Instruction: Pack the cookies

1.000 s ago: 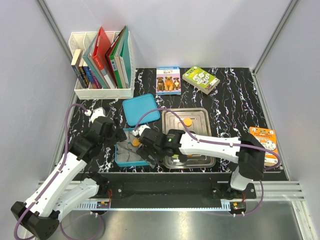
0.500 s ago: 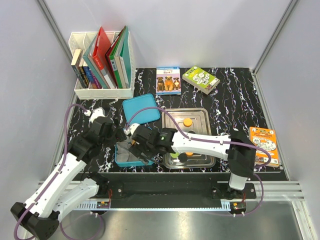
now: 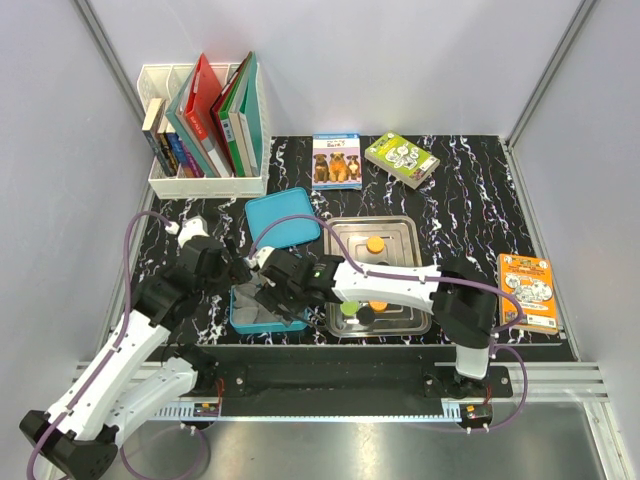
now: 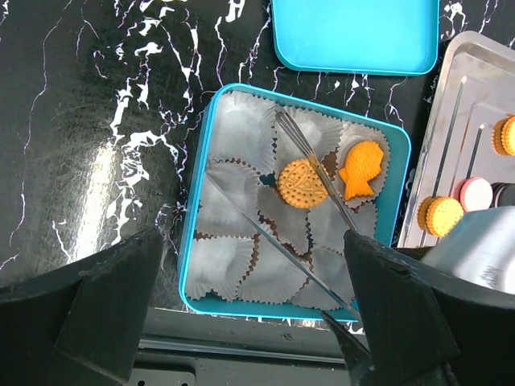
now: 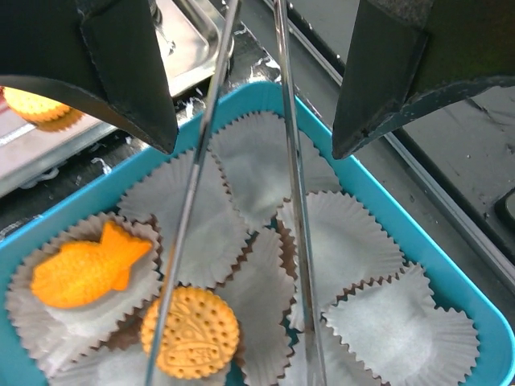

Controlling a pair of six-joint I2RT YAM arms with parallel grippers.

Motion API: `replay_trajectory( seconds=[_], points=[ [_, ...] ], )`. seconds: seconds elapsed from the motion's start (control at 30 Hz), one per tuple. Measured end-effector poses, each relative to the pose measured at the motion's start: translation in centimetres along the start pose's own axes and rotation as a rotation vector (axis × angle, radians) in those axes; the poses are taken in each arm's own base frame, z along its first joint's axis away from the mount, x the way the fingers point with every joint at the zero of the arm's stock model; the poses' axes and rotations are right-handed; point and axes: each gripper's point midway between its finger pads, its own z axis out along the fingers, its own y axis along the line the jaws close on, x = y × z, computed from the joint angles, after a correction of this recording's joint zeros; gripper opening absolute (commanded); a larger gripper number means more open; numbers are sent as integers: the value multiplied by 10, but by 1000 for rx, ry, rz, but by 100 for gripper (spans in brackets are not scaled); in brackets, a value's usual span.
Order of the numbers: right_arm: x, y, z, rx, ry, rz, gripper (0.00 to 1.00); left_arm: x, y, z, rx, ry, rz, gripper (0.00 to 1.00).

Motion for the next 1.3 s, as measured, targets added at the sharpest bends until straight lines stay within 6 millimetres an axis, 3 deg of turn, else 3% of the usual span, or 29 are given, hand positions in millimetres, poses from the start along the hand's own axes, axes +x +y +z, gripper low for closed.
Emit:
replay_trajectory(
  seconds=[0.47, 0.83, 1.07, 1.3],
  points=[
    [10, 1, 24, -27, 13, 6, 78, 1, 2, 0, -7, 3, 2, 99],
    [27, -4, 34, -27, 49, 23, 52, 2, 2, 1, -14, 9, 4, 99],
    [28, -5, 28, -22, 58, 30, 42, 2, 2, 1, -13, 9, 4, 99],
    [24, -8, 3, -10, 60, 40, 42, 2, 2, 1, -13, 9, 4, 99]
  ],
)
